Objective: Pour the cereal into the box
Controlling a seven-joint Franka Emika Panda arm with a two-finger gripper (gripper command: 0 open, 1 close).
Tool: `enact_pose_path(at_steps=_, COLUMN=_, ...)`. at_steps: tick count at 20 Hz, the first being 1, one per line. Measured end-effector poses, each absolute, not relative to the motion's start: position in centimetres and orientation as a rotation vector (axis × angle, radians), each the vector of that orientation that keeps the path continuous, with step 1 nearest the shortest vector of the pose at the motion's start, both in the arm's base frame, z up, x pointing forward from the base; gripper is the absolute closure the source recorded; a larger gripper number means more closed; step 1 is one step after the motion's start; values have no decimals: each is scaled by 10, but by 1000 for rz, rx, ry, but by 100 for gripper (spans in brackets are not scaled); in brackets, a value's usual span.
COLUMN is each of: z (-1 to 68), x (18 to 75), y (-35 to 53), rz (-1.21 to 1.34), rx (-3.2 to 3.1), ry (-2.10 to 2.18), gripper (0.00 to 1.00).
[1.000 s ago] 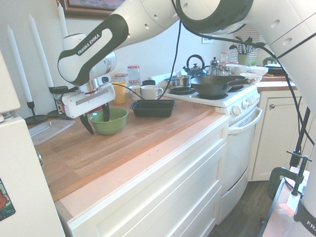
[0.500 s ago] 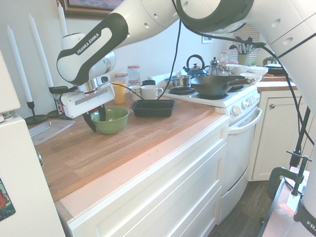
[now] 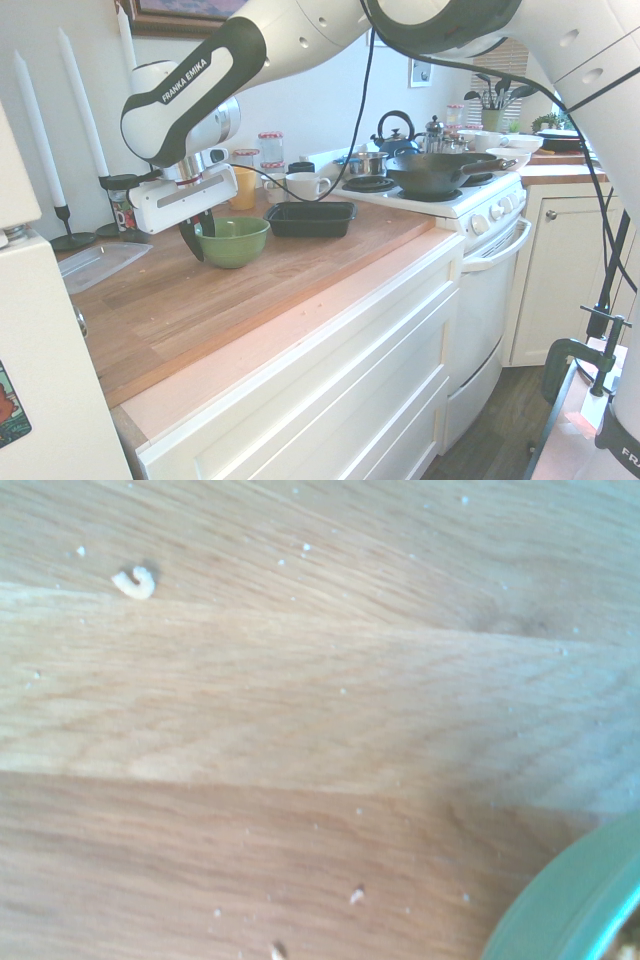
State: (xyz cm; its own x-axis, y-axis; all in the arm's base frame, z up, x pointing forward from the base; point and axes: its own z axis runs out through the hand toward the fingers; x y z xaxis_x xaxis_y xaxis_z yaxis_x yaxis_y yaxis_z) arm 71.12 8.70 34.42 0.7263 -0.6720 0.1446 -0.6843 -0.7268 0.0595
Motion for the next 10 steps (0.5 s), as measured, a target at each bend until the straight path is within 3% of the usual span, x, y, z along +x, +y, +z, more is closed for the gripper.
enact_pose_path(at_steps=10, z=407, x=692, y=89, rz=177, rx=2874, ry=-1146, gripper=100)
